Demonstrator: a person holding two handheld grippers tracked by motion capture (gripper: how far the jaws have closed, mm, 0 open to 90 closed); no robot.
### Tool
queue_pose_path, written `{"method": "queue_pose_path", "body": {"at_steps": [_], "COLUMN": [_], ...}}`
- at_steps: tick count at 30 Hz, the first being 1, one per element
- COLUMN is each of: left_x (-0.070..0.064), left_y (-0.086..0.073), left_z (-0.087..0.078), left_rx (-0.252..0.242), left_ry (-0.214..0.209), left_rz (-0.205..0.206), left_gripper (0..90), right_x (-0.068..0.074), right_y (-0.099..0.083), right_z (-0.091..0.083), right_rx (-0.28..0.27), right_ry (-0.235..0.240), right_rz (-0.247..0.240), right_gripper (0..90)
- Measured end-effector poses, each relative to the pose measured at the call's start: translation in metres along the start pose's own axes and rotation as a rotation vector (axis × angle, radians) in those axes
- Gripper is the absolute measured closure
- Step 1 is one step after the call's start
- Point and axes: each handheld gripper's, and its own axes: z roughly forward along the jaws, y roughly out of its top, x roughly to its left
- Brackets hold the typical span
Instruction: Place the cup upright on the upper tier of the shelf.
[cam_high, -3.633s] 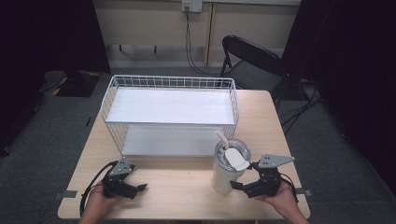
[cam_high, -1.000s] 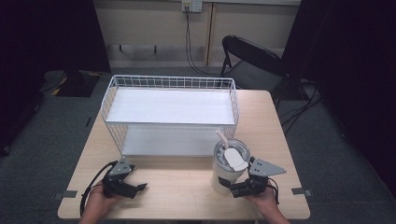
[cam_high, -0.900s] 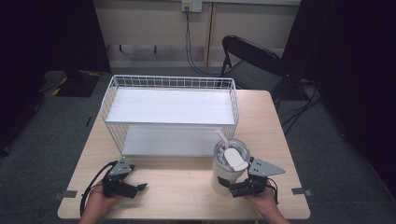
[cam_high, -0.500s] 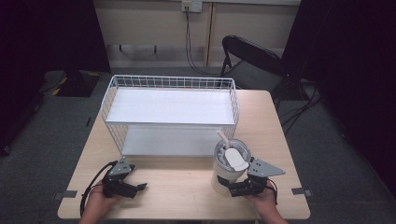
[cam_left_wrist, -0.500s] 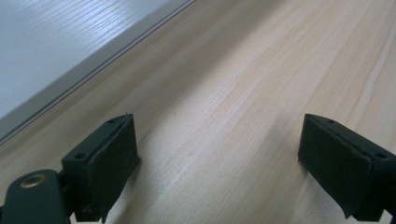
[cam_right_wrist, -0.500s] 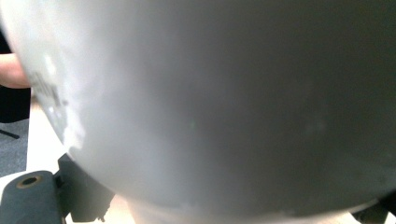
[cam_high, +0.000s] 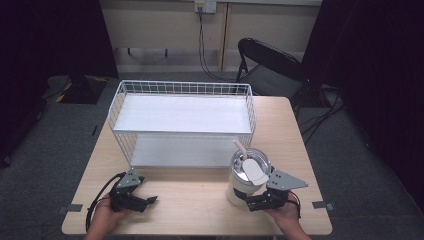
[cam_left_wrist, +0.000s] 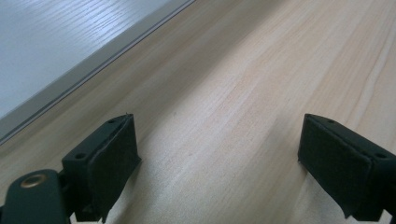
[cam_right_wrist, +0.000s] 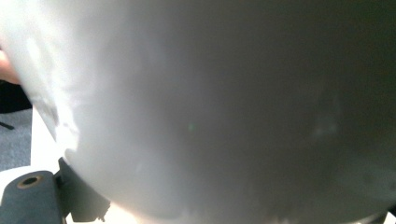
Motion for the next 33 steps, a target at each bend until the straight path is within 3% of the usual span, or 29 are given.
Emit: {"method": "queue_pose_path", "body": {"at_steps": [8,18,33], "left_x": [0.0,0.0,0.0], "left_y": [0.0,-0.001,-0.001], "left_z": [0.0,-0.001,-0.001], "left_rx": [0.0,0.003,0.004], "left_ry": [0.0,0.004,0.006], "left_rz": [0.0,-0.003,-0.005], "left_gripper": [11.4,11.4,10.8], "right_x": [-0.001,-0.007,-0.017], "right_y": [0.015,0.035,0.072], "right_z": [0.003,0.008,0.009], "right_rx": [0.027,0.039,0.04], "right_ry": [0.033,0.029,0.03], "right_rz": [0.022,0.059,0.065], "right_gripper": [9.6,9.6,9.7]}}
